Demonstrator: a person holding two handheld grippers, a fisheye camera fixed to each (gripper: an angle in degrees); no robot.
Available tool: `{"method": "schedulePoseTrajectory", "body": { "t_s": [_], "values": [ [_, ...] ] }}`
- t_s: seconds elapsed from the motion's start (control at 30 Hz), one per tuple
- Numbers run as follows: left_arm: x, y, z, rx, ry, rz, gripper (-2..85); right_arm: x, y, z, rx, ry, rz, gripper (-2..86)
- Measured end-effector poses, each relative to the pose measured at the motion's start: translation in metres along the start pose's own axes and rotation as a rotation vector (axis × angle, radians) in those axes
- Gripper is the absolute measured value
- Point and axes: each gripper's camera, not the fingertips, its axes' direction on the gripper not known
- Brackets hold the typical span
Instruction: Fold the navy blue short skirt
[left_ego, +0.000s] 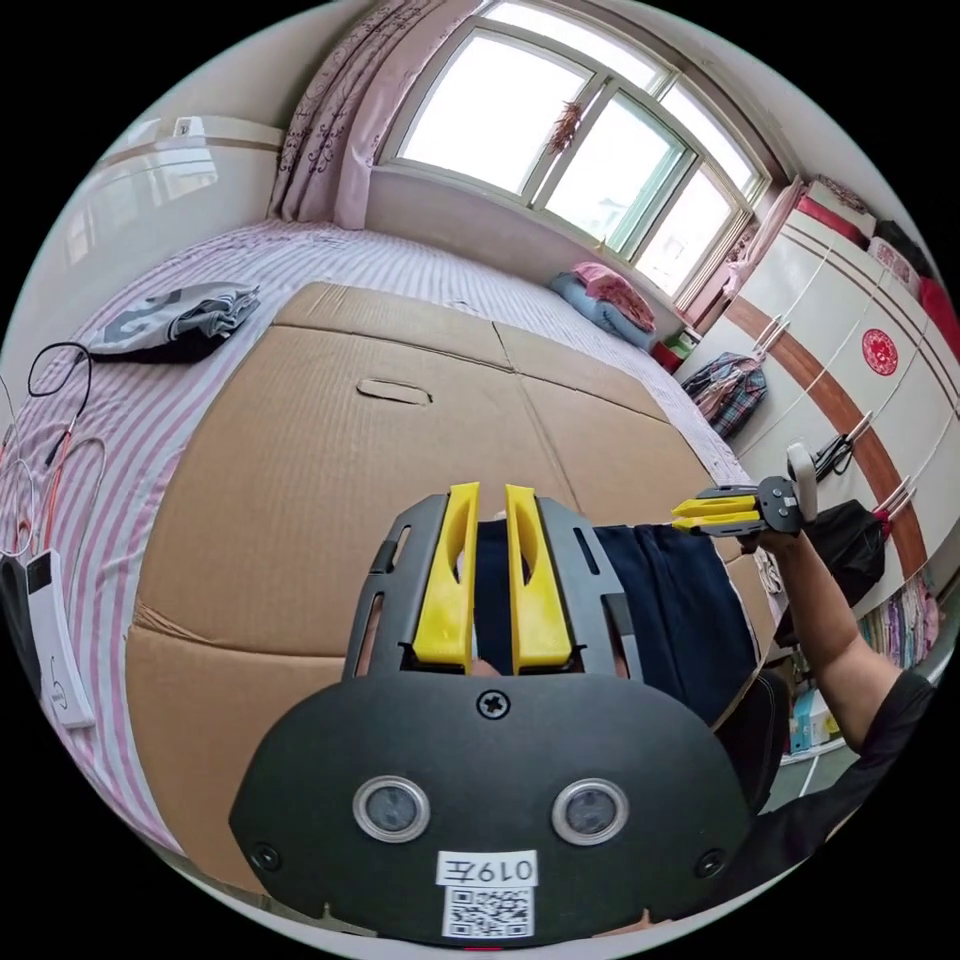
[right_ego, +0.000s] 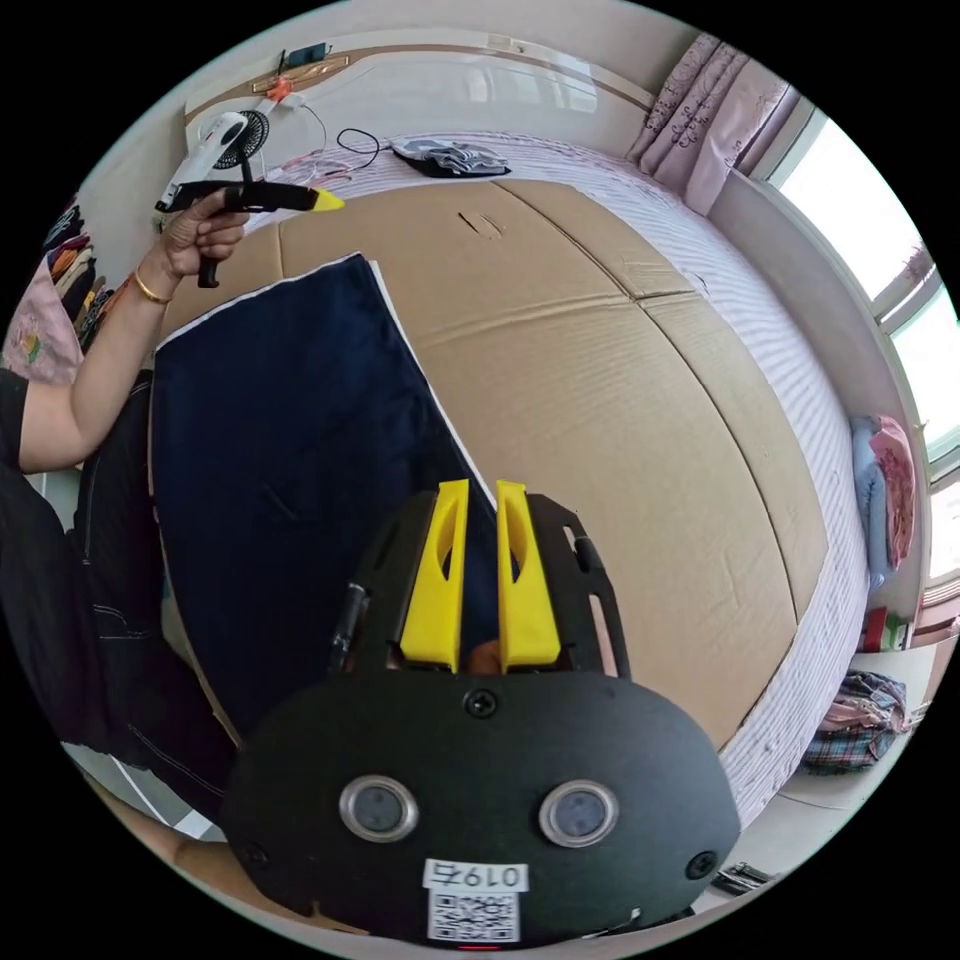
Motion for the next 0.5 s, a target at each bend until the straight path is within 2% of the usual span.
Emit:
{"method": "schedulePoseTrajectory", "body": {
  "t_s": [0.2,0.37,0.5],
  "values": [
    [0.017,-0.009,0.002,-0.032,-0.020,0.024,0.9,-0.005,0.012,-0.009,-0.032,0.001,0.014,4.8],
    [0.028,-0.018,-0.002,-0.031,-0.021,0.034,1.1,-0.011,0.012,-0.023,-0.042,0.003,0.007,-0.1],
    [0.036,-0.024,-0.005,-0.032,-0.020,0.035,1.3,-0.014,0.014,-0.036,-0.046,0.004,0.003,-0.8]
  ]
}}
